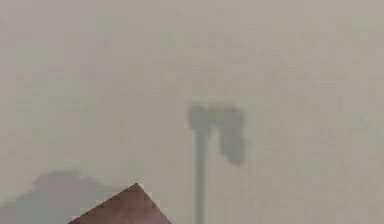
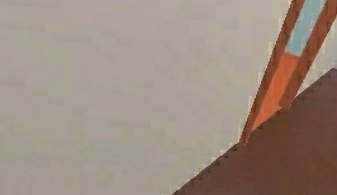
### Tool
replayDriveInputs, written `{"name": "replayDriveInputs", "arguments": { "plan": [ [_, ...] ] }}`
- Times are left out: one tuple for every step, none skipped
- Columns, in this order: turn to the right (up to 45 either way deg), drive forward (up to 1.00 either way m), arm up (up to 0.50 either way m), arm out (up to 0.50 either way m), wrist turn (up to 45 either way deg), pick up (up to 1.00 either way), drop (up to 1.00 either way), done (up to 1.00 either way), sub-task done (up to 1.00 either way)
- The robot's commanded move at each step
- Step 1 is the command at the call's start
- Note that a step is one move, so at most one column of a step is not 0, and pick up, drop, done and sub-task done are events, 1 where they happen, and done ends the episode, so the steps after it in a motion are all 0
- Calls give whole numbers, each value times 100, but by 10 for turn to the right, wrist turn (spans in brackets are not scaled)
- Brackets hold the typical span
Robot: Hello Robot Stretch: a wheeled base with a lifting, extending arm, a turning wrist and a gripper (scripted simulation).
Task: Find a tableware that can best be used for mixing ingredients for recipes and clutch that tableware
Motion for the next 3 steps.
{"name": "replayDriveInputs", "arguments": {
  "plan": [
    [-420,0,0,0,0,0,0,0,0],
    [0,70,0,0,0,0,0,0,0],
    [-450,0,0,0,0,0,0,0,0]
  ]
}}
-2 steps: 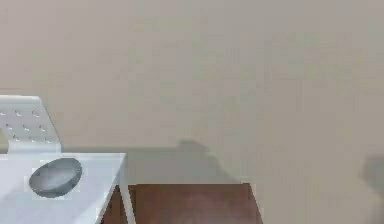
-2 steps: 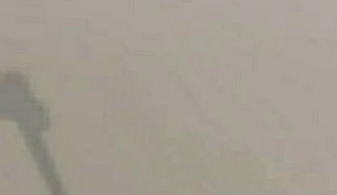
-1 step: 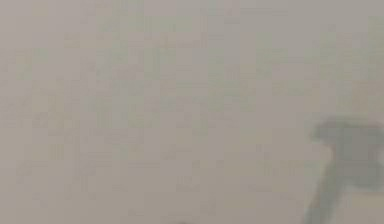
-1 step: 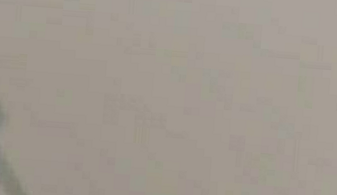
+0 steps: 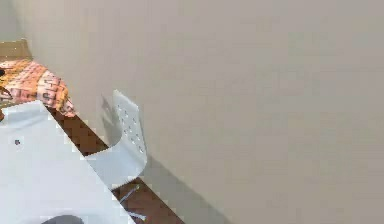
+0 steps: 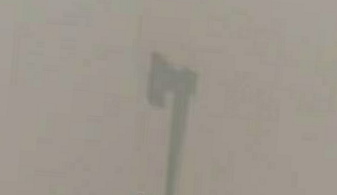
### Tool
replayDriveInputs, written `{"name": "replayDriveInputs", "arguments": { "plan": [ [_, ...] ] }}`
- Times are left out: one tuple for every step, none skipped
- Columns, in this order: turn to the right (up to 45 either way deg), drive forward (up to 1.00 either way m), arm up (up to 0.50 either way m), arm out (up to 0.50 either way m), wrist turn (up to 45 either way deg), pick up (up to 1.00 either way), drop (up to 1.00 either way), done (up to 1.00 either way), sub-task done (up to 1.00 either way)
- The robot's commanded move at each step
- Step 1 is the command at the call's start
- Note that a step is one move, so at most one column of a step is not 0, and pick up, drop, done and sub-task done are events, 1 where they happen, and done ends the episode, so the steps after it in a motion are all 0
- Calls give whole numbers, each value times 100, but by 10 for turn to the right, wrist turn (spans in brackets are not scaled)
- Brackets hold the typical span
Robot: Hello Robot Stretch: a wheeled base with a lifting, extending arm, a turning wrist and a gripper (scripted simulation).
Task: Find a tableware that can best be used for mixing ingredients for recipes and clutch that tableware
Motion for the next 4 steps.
{"name": "replayDriveInputs", "arguments": {
  "plan": [
    [-450,0,0,0,0,0,0,0,0],
    [-450,0,0,0,0,0,0,0,0],
    [-390,0,0,0,0,0,0,0,0],
    [0,0,50,0,0,0,0,0,0]
  ]
}}
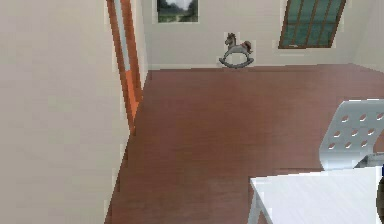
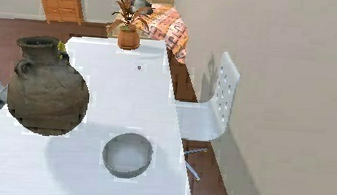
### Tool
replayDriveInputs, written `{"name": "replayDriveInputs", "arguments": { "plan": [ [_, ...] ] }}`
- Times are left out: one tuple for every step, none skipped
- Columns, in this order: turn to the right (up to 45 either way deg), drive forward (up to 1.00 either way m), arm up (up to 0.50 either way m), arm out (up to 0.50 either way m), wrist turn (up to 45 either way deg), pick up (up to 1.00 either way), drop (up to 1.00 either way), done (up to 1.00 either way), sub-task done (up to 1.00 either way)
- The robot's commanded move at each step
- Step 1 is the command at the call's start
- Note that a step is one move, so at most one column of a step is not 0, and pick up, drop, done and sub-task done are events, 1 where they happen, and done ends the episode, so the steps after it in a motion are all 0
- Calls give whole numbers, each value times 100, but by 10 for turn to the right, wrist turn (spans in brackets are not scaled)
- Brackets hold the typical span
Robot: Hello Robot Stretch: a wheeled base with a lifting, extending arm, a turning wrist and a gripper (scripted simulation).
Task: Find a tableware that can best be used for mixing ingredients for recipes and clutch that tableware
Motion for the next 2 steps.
{"name": "replayDriveInputs", "arguments": {
  "plan": [
    [0,0,36,0,0,0,0,0,0],
    [0,0,0,16,0,0,0,0,0]
  ]
}}
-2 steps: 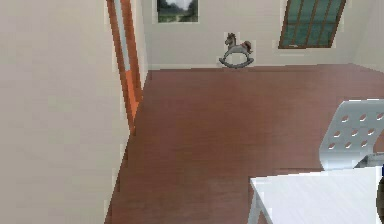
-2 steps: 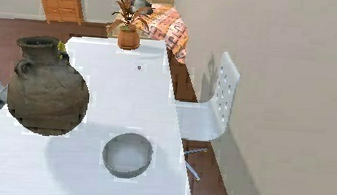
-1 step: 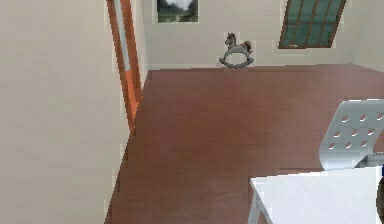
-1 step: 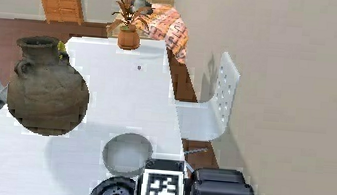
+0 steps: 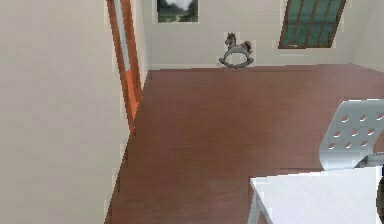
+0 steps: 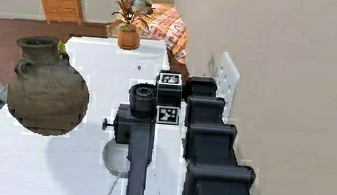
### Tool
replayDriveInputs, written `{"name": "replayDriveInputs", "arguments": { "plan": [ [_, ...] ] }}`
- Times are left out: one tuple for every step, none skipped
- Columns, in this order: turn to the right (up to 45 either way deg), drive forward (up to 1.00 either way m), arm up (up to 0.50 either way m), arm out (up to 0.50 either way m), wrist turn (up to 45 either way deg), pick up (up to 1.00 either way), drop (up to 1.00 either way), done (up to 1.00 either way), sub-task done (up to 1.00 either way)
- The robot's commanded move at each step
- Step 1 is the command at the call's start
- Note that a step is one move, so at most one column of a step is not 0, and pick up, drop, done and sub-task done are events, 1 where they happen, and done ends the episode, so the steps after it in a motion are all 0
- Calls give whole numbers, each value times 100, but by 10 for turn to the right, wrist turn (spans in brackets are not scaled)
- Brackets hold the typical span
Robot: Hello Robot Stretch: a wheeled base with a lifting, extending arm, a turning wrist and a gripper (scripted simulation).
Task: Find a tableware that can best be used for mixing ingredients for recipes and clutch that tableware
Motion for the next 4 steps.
{"name": "replayDriveInputs", "arguments": {
  "plan": [
    [0,0,0,0,450,0,0,0,0],
    [0,0,0,0,450,0,0,0,0],
    [0,0,0,0,450,0,0,0,0],
    [0,0,0,0,270,0,0,0,0]
  ]
}}
